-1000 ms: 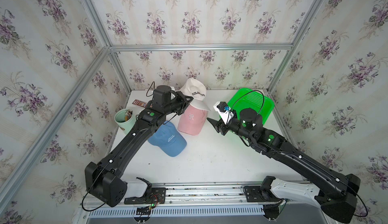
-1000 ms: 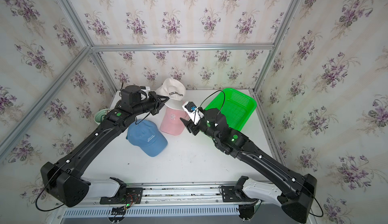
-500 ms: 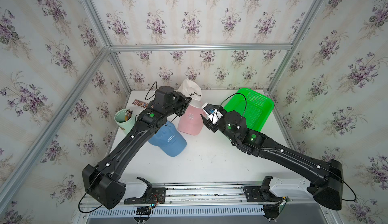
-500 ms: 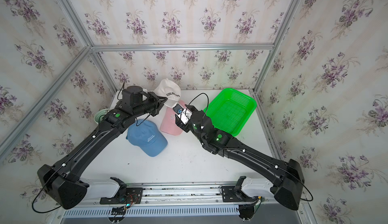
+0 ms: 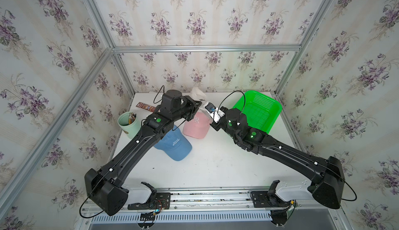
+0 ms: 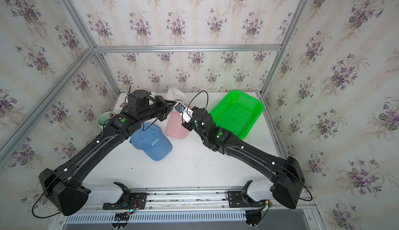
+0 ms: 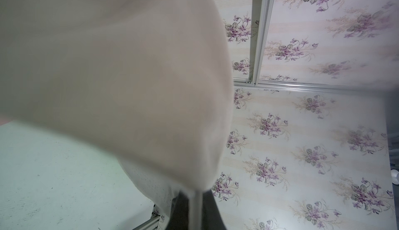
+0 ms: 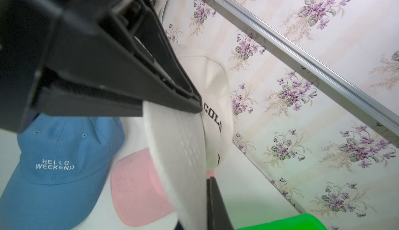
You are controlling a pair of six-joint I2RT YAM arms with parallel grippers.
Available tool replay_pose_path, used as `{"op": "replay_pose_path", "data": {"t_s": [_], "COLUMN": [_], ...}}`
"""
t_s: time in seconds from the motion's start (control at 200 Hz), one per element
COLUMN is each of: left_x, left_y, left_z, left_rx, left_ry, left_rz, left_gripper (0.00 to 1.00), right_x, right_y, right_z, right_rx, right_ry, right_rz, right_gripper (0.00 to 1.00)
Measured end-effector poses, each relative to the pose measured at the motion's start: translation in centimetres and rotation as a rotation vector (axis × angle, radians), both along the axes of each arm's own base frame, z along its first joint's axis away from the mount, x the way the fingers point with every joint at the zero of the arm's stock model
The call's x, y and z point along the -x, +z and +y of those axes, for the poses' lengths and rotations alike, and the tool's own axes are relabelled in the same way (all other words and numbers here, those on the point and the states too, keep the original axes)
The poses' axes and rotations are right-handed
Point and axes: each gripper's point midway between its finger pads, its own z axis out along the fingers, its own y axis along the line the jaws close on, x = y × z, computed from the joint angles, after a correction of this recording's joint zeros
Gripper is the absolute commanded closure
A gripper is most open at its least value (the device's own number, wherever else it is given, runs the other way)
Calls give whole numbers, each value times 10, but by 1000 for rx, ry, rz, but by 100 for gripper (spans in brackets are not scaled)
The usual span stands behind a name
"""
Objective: Turn the baseball cap inside out
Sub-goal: Turn over the baseball cap.
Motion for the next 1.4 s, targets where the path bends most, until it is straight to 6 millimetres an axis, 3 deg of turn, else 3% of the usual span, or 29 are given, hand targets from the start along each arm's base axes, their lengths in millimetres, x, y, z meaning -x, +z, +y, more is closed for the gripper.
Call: {"op": "replay_pose_path", "data": {"t_s": [0.055, 0.165, 0.205, 0.245, 0.3, 0.395, 0.554, 0.699, 0.809, 0.889, 0.989, 1.179, 1.399], "left_x": [1, -1, -2, -2, -1, 5, 24, 39, 44, 39, 24, -6, -27], "left_y": [0, 8, 13, 19, 29, 39, 29, 15, -18, -42, -56, -46, -36], "left_z": [-2, -10, -13, -16, -18, -15, 3, 8, 9, 11, 14, 14, 10], "left_rx": [6, -18, -37, -63, -107, -197, -341, -442, -504, -533, -547, -504, -442], "left_ry": [-15, -98, -130, -165, -208, -254, -286, -320, -327, -306, -241, -102, -16], "left_rz": [-2, -51, -79, -115, -166, -261, -344, -394, -361, -333, -331, -407, -455], "left_gripper": [67, 47, 30, 23, 21, 21, 26, 39, 59, 71, 77, 81, 84], "right_x": [2, 10, 13, 16, 20, 19, 10, 3, 9, 17, 26, 40, 54], "right_y": [0, 3, 6, 8, 9, 12, 19, 32, 42, 49, 56, 57, 48], "right_z": [-2, -4, -6, -8, -11, -22, -42, -49, -41, -37, -32, -23, -16], "right_rx": [9, 3, -1, -3, -7, -15, -62, -111, -133, -144, -167, -208, -246], "right_ry": [11, 45, 55, 67, 86, 84, 55, 45, 89, 132, 176, 245, 305], "right_rz": [10, 48, 57, 74, 111, 181, 296, 377, 428, 458, 490, 564, 642], "right_gripper": [100, 100, 100, 100, 100, 100, 100, 100, 100, 100, 100, 100, 100]}}
